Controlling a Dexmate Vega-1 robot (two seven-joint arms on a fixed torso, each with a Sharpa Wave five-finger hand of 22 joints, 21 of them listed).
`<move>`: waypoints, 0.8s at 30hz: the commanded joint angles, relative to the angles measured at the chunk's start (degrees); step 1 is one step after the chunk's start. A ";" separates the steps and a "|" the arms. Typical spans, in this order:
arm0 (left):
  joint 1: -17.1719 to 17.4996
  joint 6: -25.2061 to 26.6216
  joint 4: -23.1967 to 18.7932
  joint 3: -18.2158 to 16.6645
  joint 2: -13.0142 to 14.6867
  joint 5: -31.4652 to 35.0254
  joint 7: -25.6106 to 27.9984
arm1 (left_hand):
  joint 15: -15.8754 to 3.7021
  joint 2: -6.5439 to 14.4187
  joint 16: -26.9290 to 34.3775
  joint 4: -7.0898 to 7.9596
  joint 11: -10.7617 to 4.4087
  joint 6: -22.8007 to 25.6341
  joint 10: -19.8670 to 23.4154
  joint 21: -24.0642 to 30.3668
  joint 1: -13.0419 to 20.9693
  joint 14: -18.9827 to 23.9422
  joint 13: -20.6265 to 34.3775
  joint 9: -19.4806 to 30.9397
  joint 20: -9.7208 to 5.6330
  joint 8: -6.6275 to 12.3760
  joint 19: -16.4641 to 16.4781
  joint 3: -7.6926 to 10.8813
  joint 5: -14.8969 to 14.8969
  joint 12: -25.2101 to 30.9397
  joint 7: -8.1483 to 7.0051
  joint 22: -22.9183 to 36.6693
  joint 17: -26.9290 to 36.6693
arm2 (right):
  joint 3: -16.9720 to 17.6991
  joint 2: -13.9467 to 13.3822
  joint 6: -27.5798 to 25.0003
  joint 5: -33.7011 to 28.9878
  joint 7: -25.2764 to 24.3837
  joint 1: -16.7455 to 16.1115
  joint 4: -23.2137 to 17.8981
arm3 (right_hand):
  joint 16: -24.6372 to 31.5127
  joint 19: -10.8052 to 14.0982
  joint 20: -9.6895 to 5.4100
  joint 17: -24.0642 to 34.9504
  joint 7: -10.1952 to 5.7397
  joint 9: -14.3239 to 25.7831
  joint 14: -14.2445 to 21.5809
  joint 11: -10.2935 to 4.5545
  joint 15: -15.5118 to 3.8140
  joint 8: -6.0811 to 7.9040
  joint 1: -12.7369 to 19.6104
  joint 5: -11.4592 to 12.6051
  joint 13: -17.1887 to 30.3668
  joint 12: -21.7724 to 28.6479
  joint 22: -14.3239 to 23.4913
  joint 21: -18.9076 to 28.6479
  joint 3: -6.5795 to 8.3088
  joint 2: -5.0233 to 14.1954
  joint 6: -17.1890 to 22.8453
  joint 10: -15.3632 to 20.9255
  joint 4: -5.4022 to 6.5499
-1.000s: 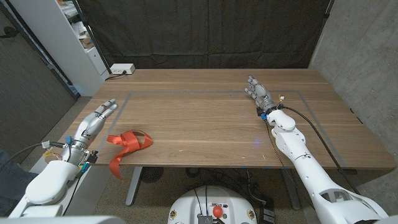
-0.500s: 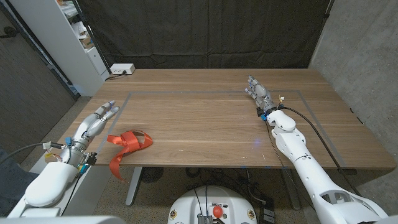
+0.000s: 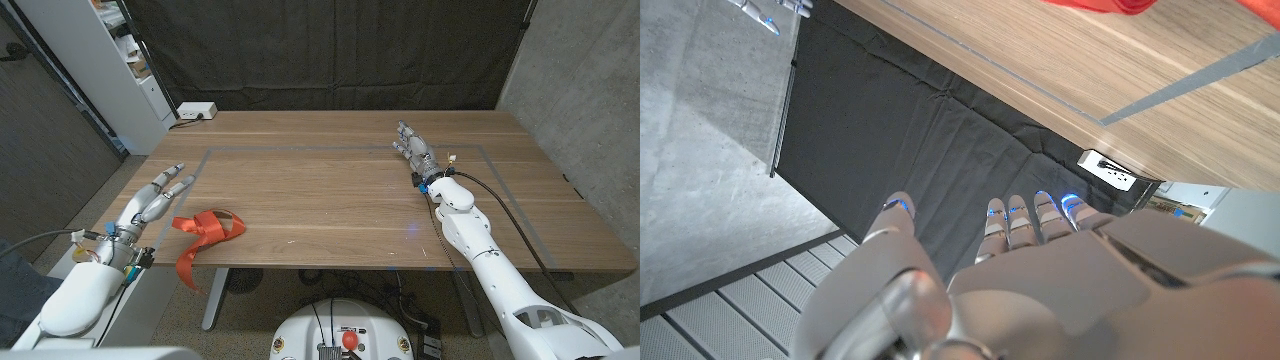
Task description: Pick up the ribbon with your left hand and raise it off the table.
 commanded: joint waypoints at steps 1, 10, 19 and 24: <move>1.66 1.74 -2.43 -0.60 -0.28 5.13 1.76 | 0.04 -0.06 0.13 -0.71 -0.12 0.47 0.31 -0.17 1.04 0.16 0.04 0.09 0.29 0.33 -0.14 0.23 0.29 0.08 -0.40 0.22 0.14 | 0.05 0.01 0.22 0.08 -0.11 0.10 0.00 | 0.20 0.26 -0.02 -0.07 0.11 0.16 0.31 0.16 0.33 0.23 0.04 0.45 0.34 0.24 0.30 0.58 0.11 0.18 0.40 0.47 -0.52; 2.71 3.69 -4.89 -1.03 -0.31 9.39 2.71 | -0.04 -0.02 0.16 -1.17 -0.26 0.60 0.38 -0.15 1.61 0.32 0.05 0.11 0.56 0.37 -0.05 0.44 0.32 0.09 -0.51 0.21 0.14 | 0.12 0.16 0.48 0.19 -0.12 0.32 0.45 | 0.23 0.23 0.03 -0.08 0.12 0.17 0.42 0.14 0.23 0.23 0.02 0.46 0.34 0.25 0.30 0.56 0.09 0.20 0.42 0.55 -0.59; 3.22 5.17 -6.34 -0.97 0.08 11.79 2.57 | -0.04 0.02 0.10 -1.76 -0.11 0.38 0.29 -0.18 2.36 0.30 0.07 0.13 0.79 0.29 -0.08 0.72 0.38 0.03 -0.56 0.20 0.14 | 0.07 0.07 0.24 0.11 -0.08 0.26 0.47 | 0.24 0.25 0.07 -0.09 0.15 0.17 0.50 0.07 0.28 0.24 0.01 0.47 0.34 0.27 0.30 0.57 0.08 0.22 0.48 0.61 -0.64; 3.49 5.93 -7.08 -0.90 0.29 13.28 2.65 | 0.10 0.05 0.08 -2.22 -0.10 0.32 0.19 -0.24 2.99 0.31 0.09 0.14 0.82 0.29 -0.17 0.94 0.43 -0.02 -0.54 0.19 0.14 | 0.16 0.04 0.38 0.06 -0.21 0.24 0.37 | 0.23 0.24 0.05 -0.08 0.10 0.17 0.48 0.16 0.24 0.23 -0.01 0.48 0.34 0.27 0.30 0.57 0.06 0.23 0.47 0.62 -0.67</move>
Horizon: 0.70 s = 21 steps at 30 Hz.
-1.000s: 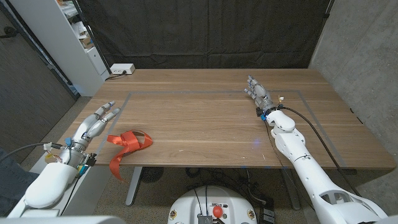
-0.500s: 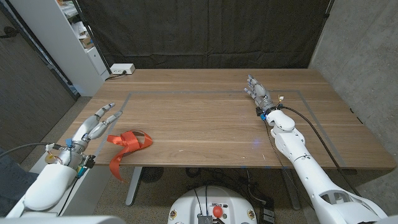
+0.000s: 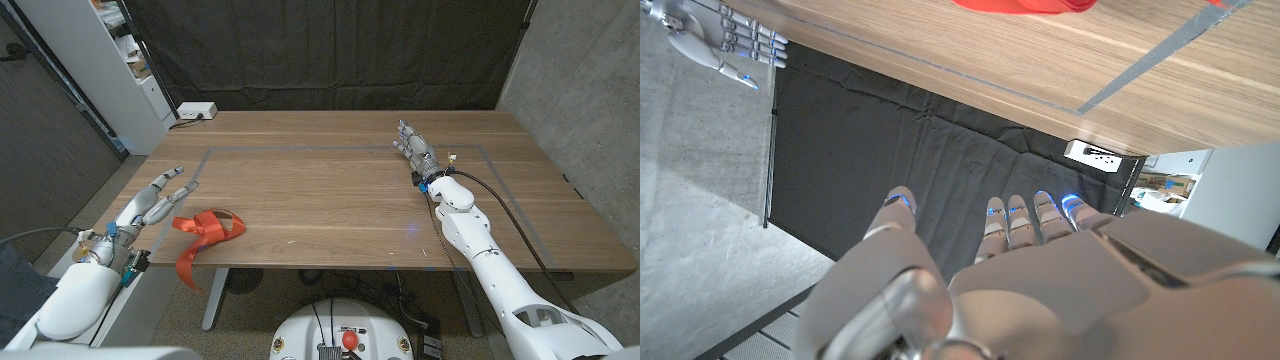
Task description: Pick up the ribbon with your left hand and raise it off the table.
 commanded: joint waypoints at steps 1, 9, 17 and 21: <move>1.22 2.17 -3.02 -0.06 0.62 3.91 0.21 | 0.07 0.13 0.07 -0.64 -0.14 -0.06 0.18 -0.25 1.07 0.30 0.09 0.12 0.41 0.27 -0.23 0.28 0.44 -0.03 -0.25 0.19 0.13 | 0.14 -0.06 0.04 0.00 -0.11 0.00 0.04 | 0.23 0.24 0.05 0.21 0.07 0.17 0.26 0.18 0.04 0.24 -0.02 0.47 0.35 0.26 0.30 0.57 0.06 0.23 0.49 0.61 -0.18; 2.18 4.53 -5.32 0.38 1.17 8.23 0.27 | 0.12 0.16 0.04 -1.48 -0.03 -0.51 -0.04 -0.25 2.31 0.29 0.13 0.16 1.00 0.18 -0.14 0.71 0.57 -0.11 -0.26 0.16 0.14 | 0.26 -0.08 0.09 0.07 -0.12 0.09 0.12 | 0.23 0.20 0.03 0.23 0.09 0.17 0.24 0.07 0.06 0.24 -0.09 0.48 0.35 0.22 0.30 0.55 0.03 0.27 0.49 0.53 -0.18; 3.22 6.51 -7.58 0.92 1.69 12.28 0.29 | 0.31 0.06 0.11 -2.79 -0.04 -1.12 -0.16 -0.11 4.66 0.56 0.21 0.21 2.63 0.16 0.37 1.48 0.79 -0.13 -0.40 0.15 0.16 | 0.27 -0.05 0.09 0.15 0.09 0.35 0.40 | 0.25 0.18 0.03 0.24 0.10 0.17 0.30 0.17 0.15 0.23 -0.11 0.48 0.36 0.22 0.30 0.55 0.02 0.28 0.49 0.54 -0.22; 3.86 7.34 -8.60 1.30 1.96 14.70 0.53 | 0.72 -0.09 0.25 -3.23 -0.17 -1.55 -0.07 0.02 5.77 0.99 0.26 0.24 2.52 0.11 0.86 1.81 0.91 -0.07 -0.35 0.14 0.17 | 0.18 -0.18 -0.24 0.03 0.13 0.42 0.08 | 0.25 0.16 0.03 0.24 0.09 0.17 0.30 0.19 0.14 0.25 -0.13 0.49 0.36 0.24 0.30 0.54 0.00 0.28 0.55 0.58 -0.24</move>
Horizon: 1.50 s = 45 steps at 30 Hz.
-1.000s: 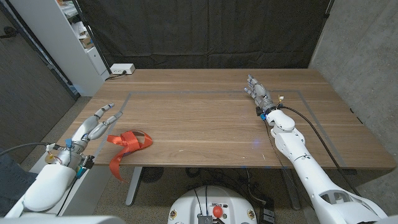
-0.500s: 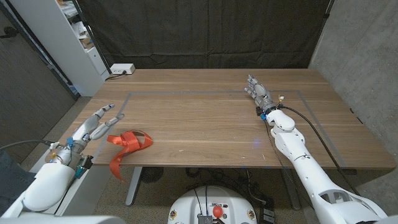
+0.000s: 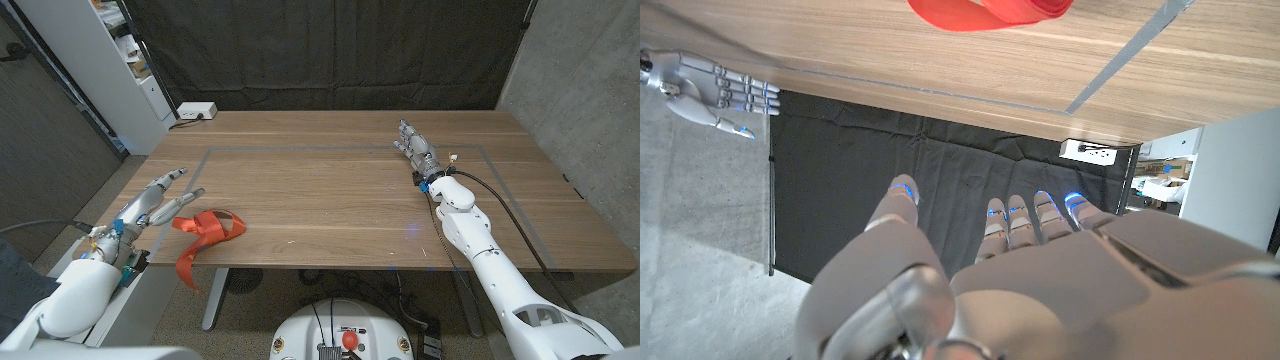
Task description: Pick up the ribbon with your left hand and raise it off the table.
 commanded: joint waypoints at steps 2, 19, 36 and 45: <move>1.75 2.93 -3.42 1.00 1.11 6.76 0.25 | 0.45 -0.17 0.36 -0.70 -0.30 -0.73 0.03 0.39 1.86 1.06 0.16 0.26 0.29 0.09 0.49 0.56 0.64 -0.02 0.25 0.14 0.18 | -0.10 -0.19 -0.45 -0.14 0.19 0.30 -0.28 | 0.26 0.15 0.05 0.09 0.08 0.17 0.33 0.15 0.16 0.25 -0.15 0.49 0.06 0.23 0.31 0.54 -0.01 0.28 0.56 0.56 -0.24; 4.19 6.83 -6.95 1.86 1.86 14.28 -0.05 | 0.93 -1.56 0.43 -1.23 0.00 -1.59 0.48 1.02 5.56 1.88 0.37 0.32 0.89 0.23 3.22 1.24 1.01 0.25 0.32 0.14 0.25 | -0.26 0.07 -0.03 -0.17 0.32 1.21 0.35 | 0.22 0.08 0.11 0.09 -0.02 0.18 0.29 0.19 0.09 0.23 -0.14 0.52 0.07 0.22 0.31 0.52 -0.02 0.30 0.55 0.55 -0.37; 5.97 14.18 -10.50 5.35 3.55 25.74 -2.61 | 1.46 -3.35 0.24 -1.18 -0.02 -3.03 0.03 1.12 8.34 1.69 0.70 0.40 3.24 0.11 4.66 1.39 1.20 0.27 0.42 0.17 0.34 | -0.08 0.16 0.24 -0.03 0.27 1.21 0.48 | 0.25 -0.05 0.24 0.11 -0.07 0.18 0.38 0.02 0.09 0.25 -0.21 0.54 0.08 0.22 0.31 0.49 -0.06 0.34 0.63 0.57 -0.44; 6.42 17.00 -11.81 6.62 5.08 28.47 -5.45 | 1.60 -4.56 0.29 -1.05 0.28 -3.38 -0.13 1.42 9.85 1.95 0.91 0.44 4.64 0.22 6.26 1.30 1.34 0.36 0.28 0.18 0.37 | 0.04 0.26 0.29 0.18 0.36 1.20 0.71 | 0.27 -0.07 0.36 0.12 -0.01 0.19 0.45 0.18 0.10 0.24 -0.26 0.54 0.08 0.25 0.31 0.49 -0.09 0.35 0.62 0.64 -0.47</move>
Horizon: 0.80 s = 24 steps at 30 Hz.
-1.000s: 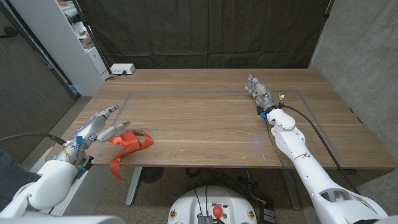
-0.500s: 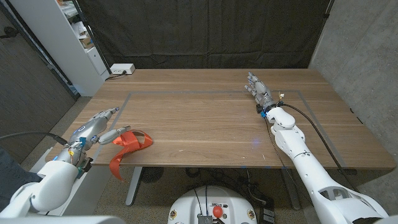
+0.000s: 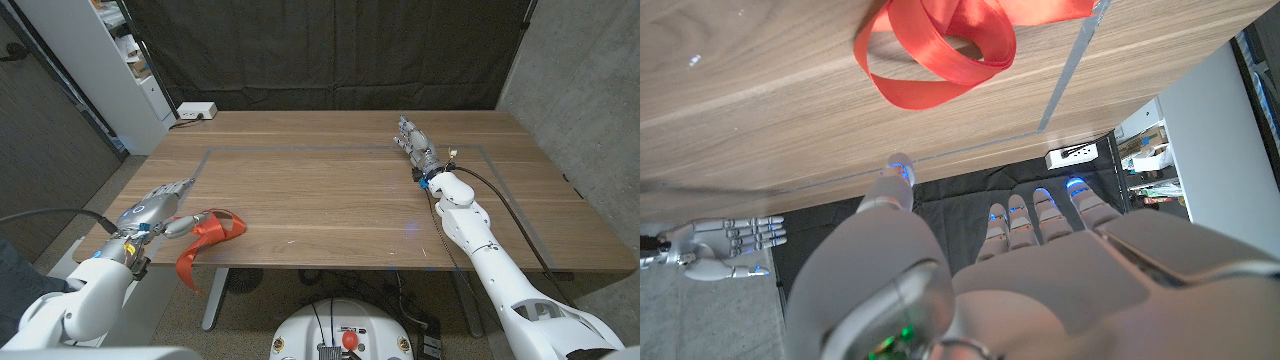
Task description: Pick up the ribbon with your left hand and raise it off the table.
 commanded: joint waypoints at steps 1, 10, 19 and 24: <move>1.31 4.59 -3.26 3.61 2.73 5.51 -3.27 | 0.75 -0.36 0.28 0.04 0.43 -0.63 -0.36 0.29 1.30 0.22 0.30 0.16 0.98 0.21 0.79 0.18 0.32 0.36 -0.05 0.18 0.25 | 0.15 0.14 0.29 0.31 0.11 0.03 0.28 | 0.28 -0.06 0.37 0.13 -0.03 0.19 0.47 0.17 0.11 0.23 -0.26 0.54 0.10 0.24 0.31 0.49 0.08 0.35 0.61 0.63 -0.32; 1.18 8.55 -4.46 5.62 4.36 8.83 -8.37 | 1.14 -1.80 -0.02 0.38 1.03 -1.99 -2.13 -0.19 2.68 -0.57 0.51 0.19 2.98 -0.09 0.58 -0.16 0.59 -0.11 -0.69 0.22 0.28 | 0.35 0.06 -0.24 0.34 -0.04 -0.24 0.09 | 0.29 0.05 0.36 0.12 0.07 0.19 0.54 0.14 0.20 0.27 -0.22 0.56 0.11 0.26 0.31 0.54 0.09 0.39 0.73 0.68 -0.39; 0.56 11.83 -4.88 7.02 5.04 9.51 -12.02 | 1.86 -2.23 0.20 0.64 1.43 -1.72 -2.19 -0.07 2.87 -0.14 0.60 0.20 3.13 0.10 1.14 -0.38 0.63 -0.01 -0.34 0.31 0.30 | 0.14 0.18 -0.12 0.28 0.47 0.39 0.89 | 0.30 0.10 0.42 0.11 0.01 0.19 0.61 0.19 0.14 0.27 -0.24 0.57 0.11 0.27 0.31 0.56 0.08 0.40 0.76 0.72 -0.43; 0.27 12.89 -4.87 7.44 5.36 9.39 -12.70 | 1.99 -2.36 0.33 0.77 1.52 -1.70 -2.16 0.04 2.95 0.19 0.65 0.21 3.19 0.13 1.53 -0.46 0.63 0.06 -0.30 0.37 0.31 | 0.16 0.14 -0.15 0.22 0.57 0.64 1.08 | 0.30 0.10 0.43 0.11 -0.02 0.19 0.64 0.10 0.24 0.25 -0.24 0.57 0.11 0.25 0.31 0.56 0.07 0.40 0.72 0.70 -0.47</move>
